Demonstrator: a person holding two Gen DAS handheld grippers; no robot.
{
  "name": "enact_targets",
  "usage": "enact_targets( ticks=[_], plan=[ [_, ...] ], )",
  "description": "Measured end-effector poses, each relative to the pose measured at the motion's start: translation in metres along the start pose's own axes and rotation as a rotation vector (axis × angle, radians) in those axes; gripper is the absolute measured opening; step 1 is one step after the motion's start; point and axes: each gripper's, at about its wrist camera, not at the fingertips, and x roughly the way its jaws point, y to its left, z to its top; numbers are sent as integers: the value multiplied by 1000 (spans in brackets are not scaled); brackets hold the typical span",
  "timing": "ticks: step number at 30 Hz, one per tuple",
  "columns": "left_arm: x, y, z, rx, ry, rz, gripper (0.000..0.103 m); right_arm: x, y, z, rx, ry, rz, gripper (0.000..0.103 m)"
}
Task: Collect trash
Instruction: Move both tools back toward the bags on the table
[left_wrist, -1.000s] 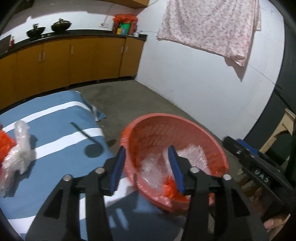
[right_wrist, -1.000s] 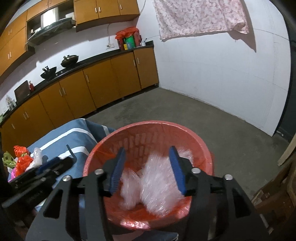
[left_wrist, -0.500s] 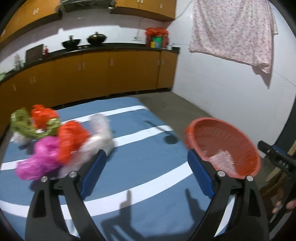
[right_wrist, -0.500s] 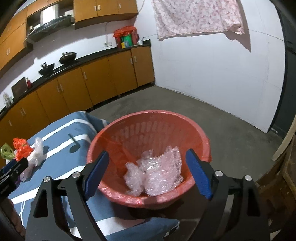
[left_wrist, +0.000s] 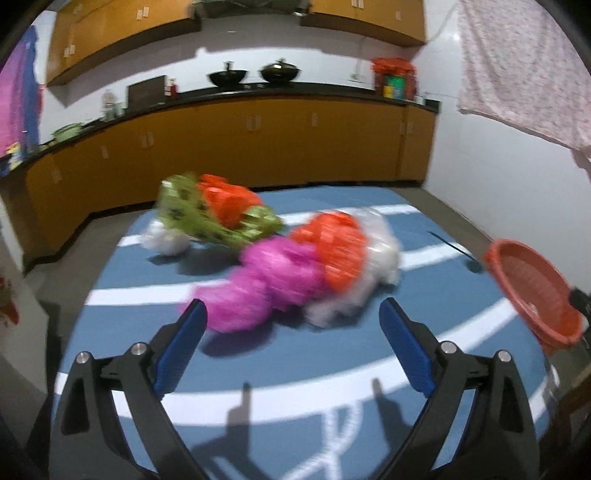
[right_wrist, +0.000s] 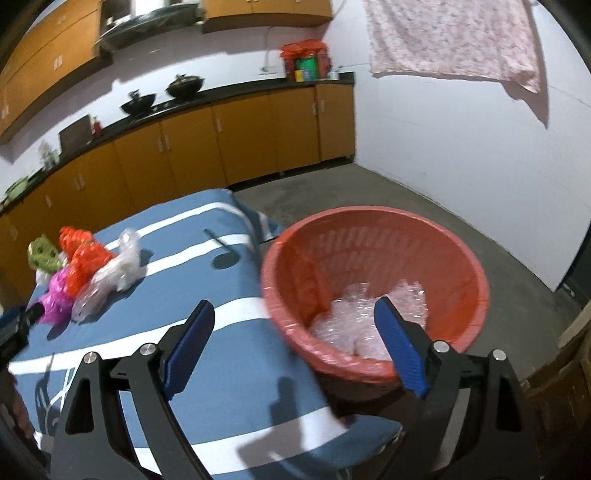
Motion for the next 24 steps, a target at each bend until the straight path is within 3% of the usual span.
enact_targets(
  ticks=[4,9,14,21,24],
  plan=[
    [16,20,17,-36,-2,33,92,2,15,-2,-31,9,18,88],
    [50,28,28,-55,68,19,91,6,28,0,-59,17,26,88],
    [77,24,25,-43,147,-22,79,11,33,0,-72,27,24,88],
    [100,22,17,-47,205,-80,74,14,39,-1,-84,36,27,88],
    [104,23,18,-57,215,-119,59,15,44,0,-92,36,32,88]
  ],
)
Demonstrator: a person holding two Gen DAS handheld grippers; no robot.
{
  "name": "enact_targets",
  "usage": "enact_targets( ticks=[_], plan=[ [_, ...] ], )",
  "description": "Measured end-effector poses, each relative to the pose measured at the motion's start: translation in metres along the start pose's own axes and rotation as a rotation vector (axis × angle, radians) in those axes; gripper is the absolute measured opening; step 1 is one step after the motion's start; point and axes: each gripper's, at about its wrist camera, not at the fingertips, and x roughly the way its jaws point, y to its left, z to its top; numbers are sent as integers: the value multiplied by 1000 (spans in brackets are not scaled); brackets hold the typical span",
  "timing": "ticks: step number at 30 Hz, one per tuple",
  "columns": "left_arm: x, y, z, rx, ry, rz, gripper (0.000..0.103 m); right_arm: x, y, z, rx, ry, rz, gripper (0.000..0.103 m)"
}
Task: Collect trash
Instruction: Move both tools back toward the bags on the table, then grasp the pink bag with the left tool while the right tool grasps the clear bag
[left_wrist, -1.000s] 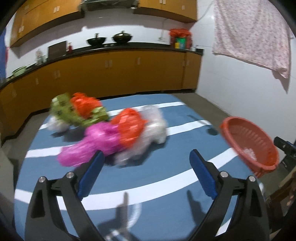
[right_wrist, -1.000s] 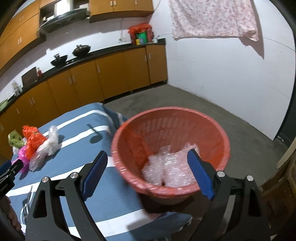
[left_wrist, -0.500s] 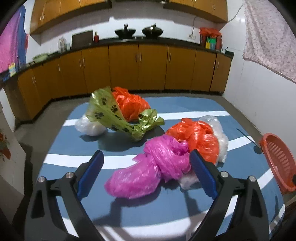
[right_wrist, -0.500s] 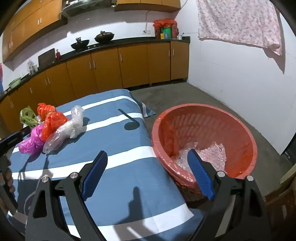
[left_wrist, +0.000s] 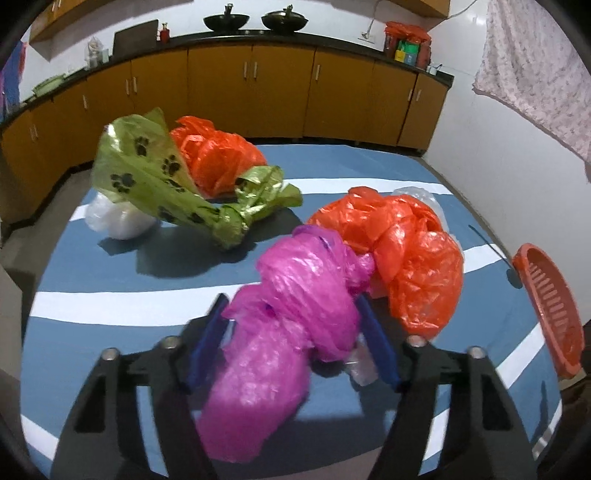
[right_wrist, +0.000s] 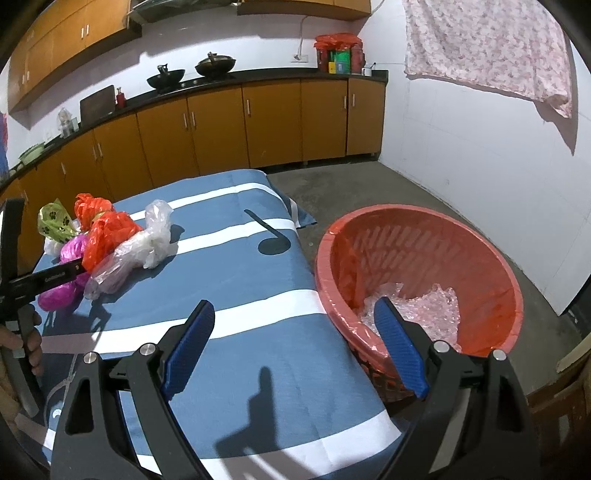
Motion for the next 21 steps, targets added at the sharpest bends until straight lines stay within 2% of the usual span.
enact_targets(
  ticks=[3,6,12,17,21],
  plan=[
    [-3,-2,-1,14,-14,-4,50,0,5,1,-8,-3,6,88],
    [-7,-2,-4,25,-29,18,46,0,14,4,-18,-10,22,88],
    [-28,19,-15,6,-58,67,46,5,38,11,-40,-17,68,88],
    [-52,53,-28,-37,-89,123,46,18,72,22,-61,-31,116,87],
    [-65,80,-35,-67,-96,173,46,44,99,34,-54,3,139,72]
  ],
)
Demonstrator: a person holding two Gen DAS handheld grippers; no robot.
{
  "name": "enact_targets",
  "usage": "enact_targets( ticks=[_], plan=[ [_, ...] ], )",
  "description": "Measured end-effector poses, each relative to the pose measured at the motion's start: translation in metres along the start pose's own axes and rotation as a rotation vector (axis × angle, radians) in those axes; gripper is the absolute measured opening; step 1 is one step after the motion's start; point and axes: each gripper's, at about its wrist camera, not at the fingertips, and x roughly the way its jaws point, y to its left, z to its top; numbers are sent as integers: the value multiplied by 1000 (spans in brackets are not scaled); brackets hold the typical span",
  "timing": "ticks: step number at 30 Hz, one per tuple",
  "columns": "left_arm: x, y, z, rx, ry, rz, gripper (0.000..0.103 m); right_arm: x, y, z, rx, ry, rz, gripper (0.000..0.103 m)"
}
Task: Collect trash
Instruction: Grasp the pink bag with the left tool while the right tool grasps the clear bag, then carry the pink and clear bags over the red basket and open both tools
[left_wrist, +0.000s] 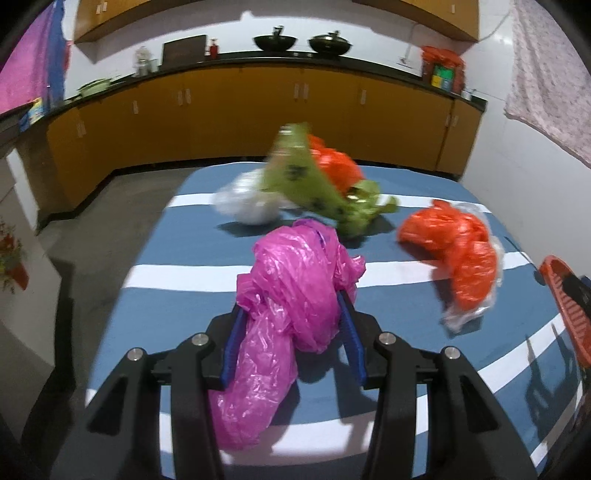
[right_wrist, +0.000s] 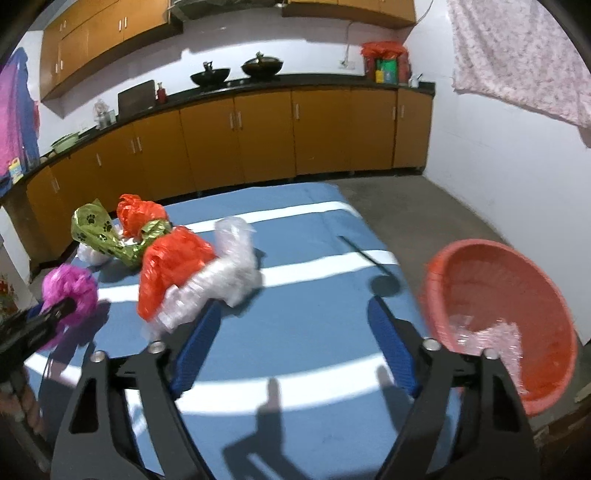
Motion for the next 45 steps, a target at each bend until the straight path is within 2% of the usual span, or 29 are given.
enact_targets(
  ticks=[3,9,17,20,26,45],
  plan=[
    [-6,14,-1,-13,-11,29,46,30,15,12,41,45,14,68],
    [-10,30,0,-35,-29,55,47,70,35,22,83,101,-1,68],
    [-4,31,1,-58,-21,45,47,89,47,11,44,183,-9,68],
    [-3,28,1,-54,-19,35,47,91,43,4,47,207,1,57],
    [-3,22,0,-49,-14,19,47,78,34,-2,50,205,17,49],
    [-32,-13,0,-29,-42,-61,47,17,-22,-12,83,129,-41,49]
  ],
)
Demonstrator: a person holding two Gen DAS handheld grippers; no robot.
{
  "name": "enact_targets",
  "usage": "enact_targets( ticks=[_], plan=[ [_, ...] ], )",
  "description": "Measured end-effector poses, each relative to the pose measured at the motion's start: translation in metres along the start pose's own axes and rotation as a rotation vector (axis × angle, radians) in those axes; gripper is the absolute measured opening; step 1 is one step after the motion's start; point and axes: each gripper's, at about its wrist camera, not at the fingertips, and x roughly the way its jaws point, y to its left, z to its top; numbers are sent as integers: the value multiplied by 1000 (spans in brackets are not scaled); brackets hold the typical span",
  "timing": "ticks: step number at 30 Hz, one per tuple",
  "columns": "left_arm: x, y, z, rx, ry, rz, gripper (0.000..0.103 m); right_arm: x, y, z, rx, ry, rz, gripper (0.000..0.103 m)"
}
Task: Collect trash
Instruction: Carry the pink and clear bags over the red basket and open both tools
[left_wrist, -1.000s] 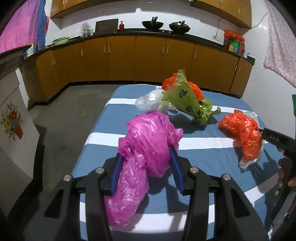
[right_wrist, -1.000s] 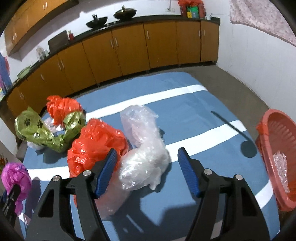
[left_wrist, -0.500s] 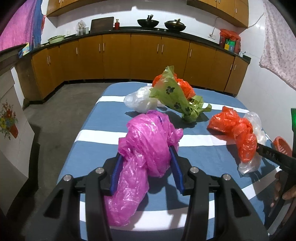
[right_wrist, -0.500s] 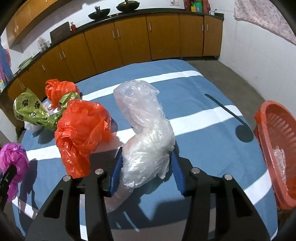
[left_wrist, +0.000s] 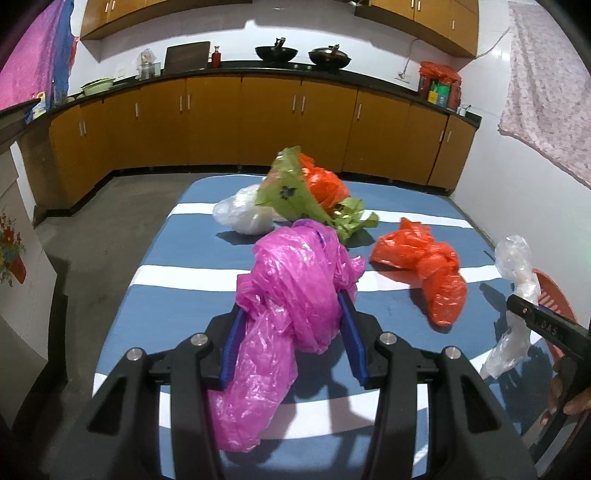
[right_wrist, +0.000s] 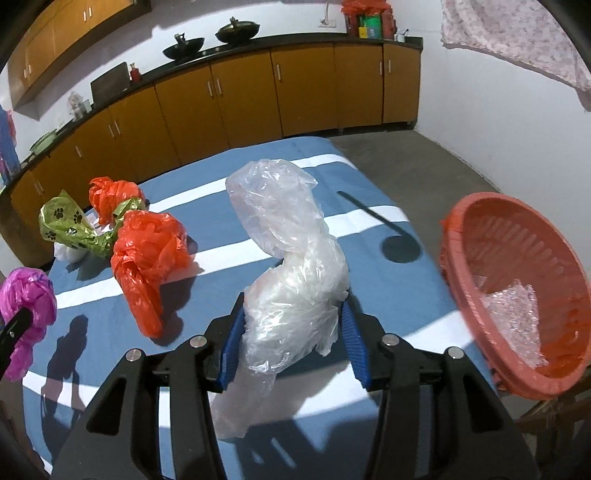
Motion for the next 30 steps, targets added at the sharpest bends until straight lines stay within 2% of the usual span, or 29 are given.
enact_targets(
  ticks=[15,30],
  plan=[
    [-29,-37,1,25,-35,-74,47,-54,-33,-10,47,-65,-5,49],
    [-44,-80,0,70,-45,-152,47,-85,-58,-19,70,-118,-43,49]
  ],
)
